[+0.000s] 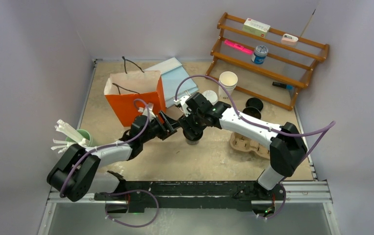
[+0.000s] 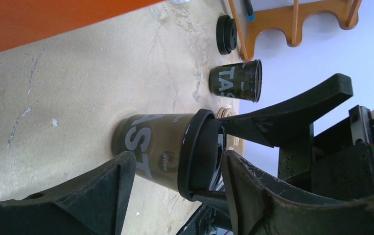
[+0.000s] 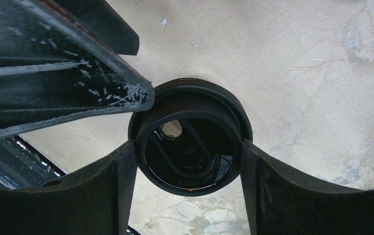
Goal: Pack the takeout coffee
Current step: Pick up the coffee cup from the center of the board.
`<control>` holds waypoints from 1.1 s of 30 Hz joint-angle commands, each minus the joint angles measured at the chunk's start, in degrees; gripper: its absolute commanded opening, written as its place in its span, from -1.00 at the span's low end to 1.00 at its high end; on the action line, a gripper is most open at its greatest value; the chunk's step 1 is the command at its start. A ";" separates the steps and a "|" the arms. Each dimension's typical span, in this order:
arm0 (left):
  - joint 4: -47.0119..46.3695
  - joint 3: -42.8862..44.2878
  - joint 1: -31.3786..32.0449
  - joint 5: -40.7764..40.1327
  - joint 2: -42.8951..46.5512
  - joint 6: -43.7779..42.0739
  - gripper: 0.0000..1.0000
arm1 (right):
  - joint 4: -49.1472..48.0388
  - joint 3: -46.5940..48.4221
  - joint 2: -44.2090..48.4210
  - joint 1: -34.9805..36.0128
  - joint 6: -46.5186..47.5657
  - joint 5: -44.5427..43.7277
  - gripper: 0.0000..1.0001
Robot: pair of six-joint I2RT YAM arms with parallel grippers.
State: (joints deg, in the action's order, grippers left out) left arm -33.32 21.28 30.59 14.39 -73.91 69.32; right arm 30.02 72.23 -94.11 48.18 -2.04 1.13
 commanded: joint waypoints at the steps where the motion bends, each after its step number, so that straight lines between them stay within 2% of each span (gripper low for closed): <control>1: -3.57 2.07 -0.45 1.07 -2.42 -1.59 0.27 | 7.12 -2.53 -3.98 0.06 1.78 0.59 -0.15; 4: -4.24 2.25 -0.58 1.17 -4.17 -1.86 0.14 | 7.32 -2.60 -3.85 0.01 1.85 0.70 -0.15; 10: -6.06 3.29 -0.54 2.04 -7.36 -2.66 0.12 | 7.67 -2.55 -3.71 0.04 1.78 0.68 -0.15; 15: -7.96 2.74 -0.60 2.31 -7.49 -2.33 0.31 | 8.04 -2.35 -4.13 0.06 1.79 0.63 -0.16; 18: -8.76 2.23 -0.59 2.02 -6.98 -2.35 0.36 | 7.90 -2.37 -4.21 0.01 1.78 0.63 -0.18; 33: -12.49 1.58 -0.49 5.73 -12.95 -1.99 0.14 | 8.24 -2.32 -5.11 0.01 1.85 0.89 -0.20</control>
State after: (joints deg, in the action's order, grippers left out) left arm -43.07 22.65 30.26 18.37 -85.60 68.25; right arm 30.52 72.71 -94.50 48.12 -1.85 1.28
